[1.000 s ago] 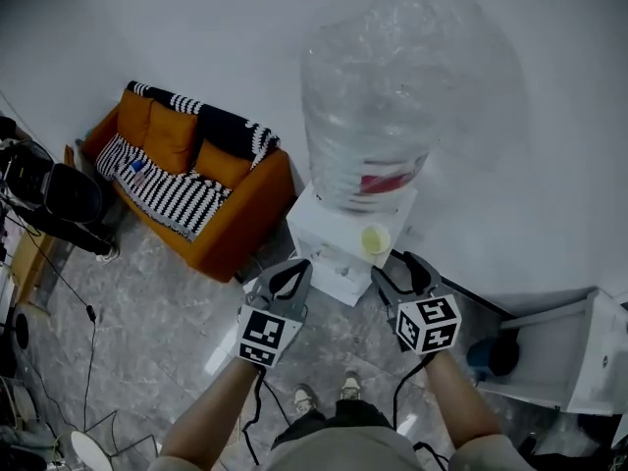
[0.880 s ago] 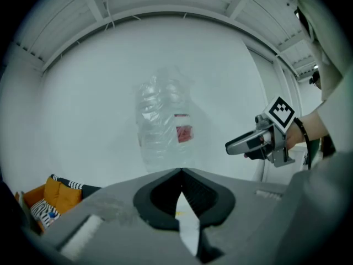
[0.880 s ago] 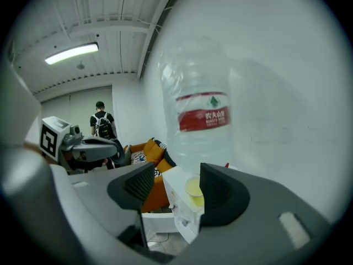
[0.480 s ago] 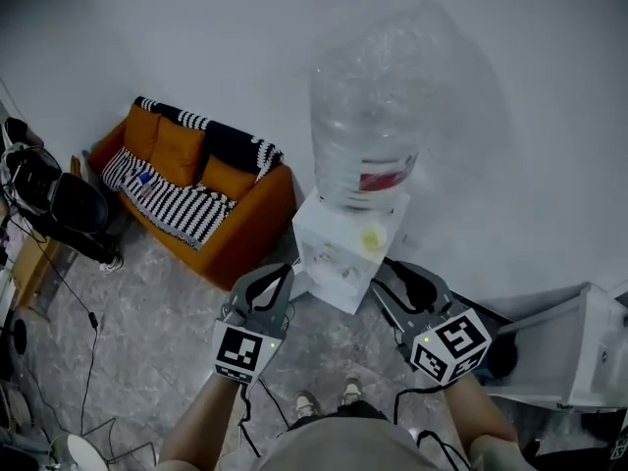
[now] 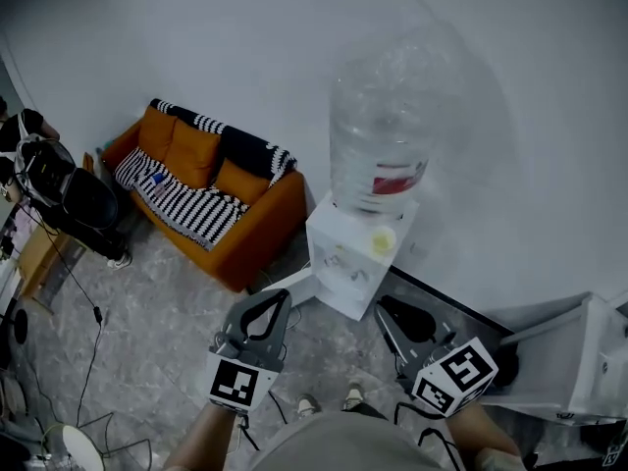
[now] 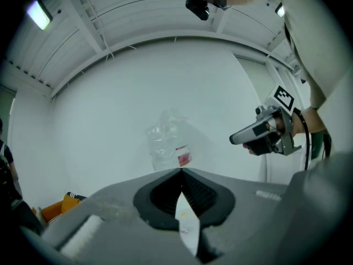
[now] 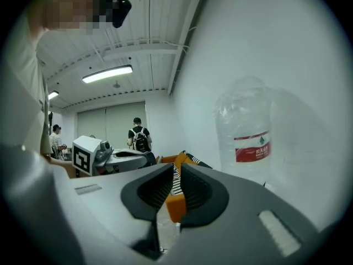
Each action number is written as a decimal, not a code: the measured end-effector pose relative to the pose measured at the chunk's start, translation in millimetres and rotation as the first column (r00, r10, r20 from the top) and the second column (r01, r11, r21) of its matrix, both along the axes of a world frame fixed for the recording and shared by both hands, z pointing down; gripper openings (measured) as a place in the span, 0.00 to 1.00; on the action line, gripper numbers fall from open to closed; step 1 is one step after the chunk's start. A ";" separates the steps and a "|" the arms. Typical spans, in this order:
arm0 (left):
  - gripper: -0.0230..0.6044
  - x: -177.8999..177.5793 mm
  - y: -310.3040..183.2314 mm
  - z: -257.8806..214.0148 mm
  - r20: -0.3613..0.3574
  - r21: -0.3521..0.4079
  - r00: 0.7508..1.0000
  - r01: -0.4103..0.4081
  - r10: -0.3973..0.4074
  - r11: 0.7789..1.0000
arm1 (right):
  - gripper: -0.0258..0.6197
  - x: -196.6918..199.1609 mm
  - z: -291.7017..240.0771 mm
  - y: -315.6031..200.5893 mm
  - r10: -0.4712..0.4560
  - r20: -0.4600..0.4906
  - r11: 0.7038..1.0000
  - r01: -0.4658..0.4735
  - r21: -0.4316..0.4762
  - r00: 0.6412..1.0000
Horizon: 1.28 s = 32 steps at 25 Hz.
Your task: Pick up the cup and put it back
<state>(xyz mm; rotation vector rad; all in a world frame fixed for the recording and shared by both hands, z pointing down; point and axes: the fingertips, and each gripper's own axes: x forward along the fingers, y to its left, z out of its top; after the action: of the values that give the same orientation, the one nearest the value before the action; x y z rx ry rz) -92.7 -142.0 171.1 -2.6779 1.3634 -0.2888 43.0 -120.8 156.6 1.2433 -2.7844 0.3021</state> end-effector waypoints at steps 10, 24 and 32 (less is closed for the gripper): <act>0.04 -10.4 24.6 18.8 -0.009 -0.061 1.000 0.019 -0.020 0.998 | 0.06 -4.9 0.4 20.1 -0.024 -0.085 0.999 0.026 0.024 0.996; 0.04 -17.8 25.7 23.5 -0.043 -0.087 0.999 0.010 -0.013 0.996 | 0.04 -10.7 12.1 13.5 -0.037 -0.136 0.999 0.038 0.009 0.990; 0.04 -25.1 25.3 20.1 -0.021 -0.075 1.000 0.016 -0.018 0.997 | 0.04 -18.6 10.6 12.9 -0.061 -0.143 0.998 0.063 0.013 0.988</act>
<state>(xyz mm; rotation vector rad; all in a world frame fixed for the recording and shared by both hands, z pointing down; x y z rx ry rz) -117.8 -116.7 191.2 -2.7390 1.4100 -0.3199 24.4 -107.9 167.1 1.1314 -2.7029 0.1782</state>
